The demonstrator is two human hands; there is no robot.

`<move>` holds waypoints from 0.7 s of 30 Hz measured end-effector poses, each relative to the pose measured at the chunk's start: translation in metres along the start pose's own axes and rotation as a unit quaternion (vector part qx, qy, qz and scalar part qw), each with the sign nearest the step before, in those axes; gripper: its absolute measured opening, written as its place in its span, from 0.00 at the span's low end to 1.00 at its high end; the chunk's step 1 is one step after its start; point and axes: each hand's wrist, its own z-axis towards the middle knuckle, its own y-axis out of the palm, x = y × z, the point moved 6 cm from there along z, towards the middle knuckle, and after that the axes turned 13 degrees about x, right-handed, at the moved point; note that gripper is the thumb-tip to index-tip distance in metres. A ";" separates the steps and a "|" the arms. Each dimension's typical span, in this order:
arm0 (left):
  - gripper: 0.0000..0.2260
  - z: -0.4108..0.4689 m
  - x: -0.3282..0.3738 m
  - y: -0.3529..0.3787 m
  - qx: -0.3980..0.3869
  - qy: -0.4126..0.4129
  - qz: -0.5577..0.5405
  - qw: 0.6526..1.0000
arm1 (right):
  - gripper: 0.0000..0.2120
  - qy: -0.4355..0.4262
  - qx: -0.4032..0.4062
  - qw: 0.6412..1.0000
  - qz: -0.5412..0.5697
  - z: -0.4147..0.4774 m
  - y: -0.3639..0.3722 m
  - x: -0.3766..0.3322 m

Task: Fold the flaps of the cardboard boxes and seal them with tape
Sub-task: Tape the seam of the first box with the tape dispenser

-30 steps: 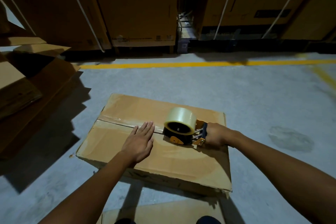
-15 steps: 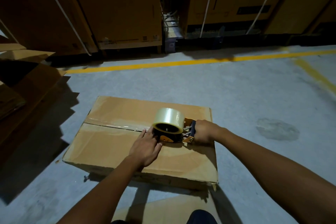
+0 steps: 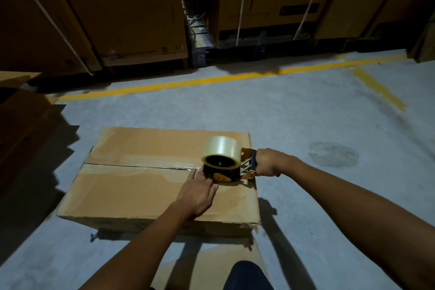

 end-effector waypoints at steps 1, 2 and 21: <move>0.24 0.002 0.005 0.001 0.004 0.001 0.005 1.000 | 0.07 -0.001 0.002 1.000 -0.004 0.000 0.001 0.000; 0.25 0.003 0.006 0.003 0.006 -0.002 0.011 1.000 | 0.06 -0.002 0.004 1.000 -0.007 0.000 0.002 0.001; 0.36 0.009 0.032 0.014 -0.031 -0.042 0.021 0.998 | 0.05 0.028 0.017 0.999 0.003 -0.015 -0.001 0.069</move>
